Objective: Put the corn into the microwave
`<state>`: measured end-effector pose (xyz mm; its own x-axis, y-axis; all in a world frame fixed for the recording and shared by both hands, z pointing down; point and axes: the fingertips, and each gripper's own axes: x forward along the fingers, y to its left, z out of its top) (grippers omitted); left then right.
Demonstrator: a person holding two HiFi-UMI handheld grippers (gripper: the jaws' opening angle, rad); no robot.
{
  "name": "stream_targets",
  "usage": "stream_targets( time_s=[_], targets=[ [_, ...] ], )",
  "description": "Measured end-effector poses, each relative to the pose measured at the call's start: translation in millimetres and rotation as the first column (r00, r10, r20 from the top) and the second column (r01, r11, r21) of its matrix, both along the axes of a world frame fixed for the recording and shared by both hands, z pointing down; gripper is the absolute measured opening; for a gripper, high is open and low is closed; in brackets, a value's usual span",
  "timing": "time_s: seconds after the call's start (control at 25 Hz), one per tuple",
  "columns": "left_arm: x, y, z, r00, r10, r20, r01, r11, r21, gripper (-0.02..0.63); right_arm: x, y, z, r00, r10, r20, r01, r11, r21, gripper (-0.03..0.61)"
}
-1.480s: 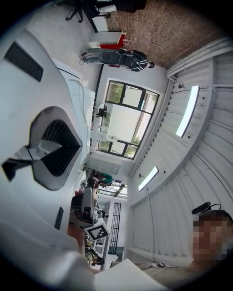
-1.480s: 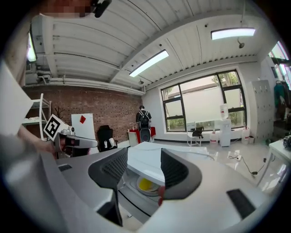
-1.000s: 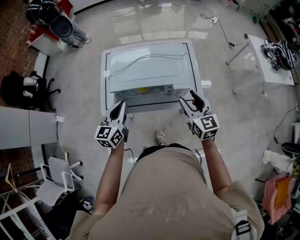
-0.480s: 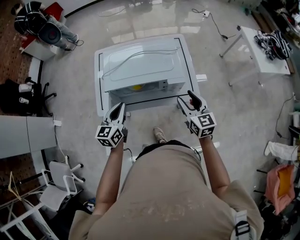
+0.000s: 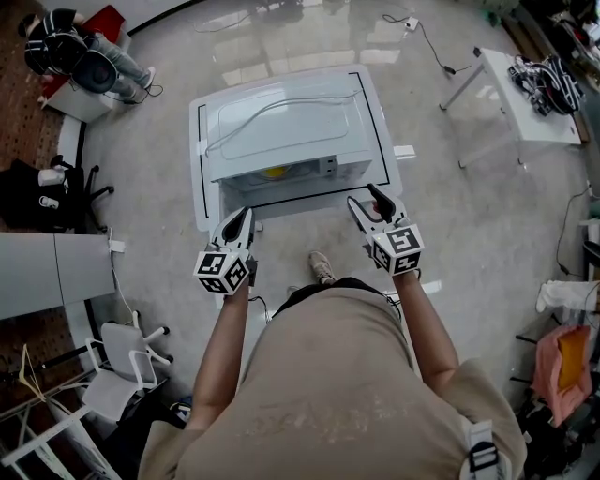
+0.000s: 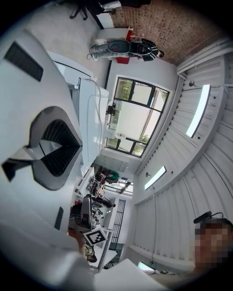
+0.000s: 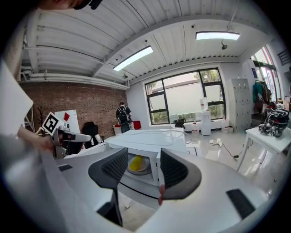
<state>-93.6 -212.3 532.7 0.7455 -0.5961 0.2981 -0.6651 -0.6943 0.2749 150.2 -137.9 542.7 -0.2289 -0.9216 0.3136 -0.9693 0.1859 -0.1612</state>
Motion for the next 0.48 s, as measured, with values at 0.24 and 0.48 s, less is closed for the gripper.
stream_targets(
  time_s=[0.24, 0.48],
  targets=[
    [-7.0, 2.5, -1.6, 1.000, -0.001, 0.004, 0.001, 1.000, -0.003, 0.002, -10.6, -0.5, 2.9, 0.999, -0.011, -0.030, 0.010, 1.000, -0.018, 0.218],
    [-11.2, 1.2, -1.7, 1.000, -0.005, 0.002, 0.005, 1.000, -0.004, 0.002, -22.4, -4.7, -4.3, 0.996, -0.038, -0.080, 0.038, 0.999, -0.004, 0.124]
  ],
)
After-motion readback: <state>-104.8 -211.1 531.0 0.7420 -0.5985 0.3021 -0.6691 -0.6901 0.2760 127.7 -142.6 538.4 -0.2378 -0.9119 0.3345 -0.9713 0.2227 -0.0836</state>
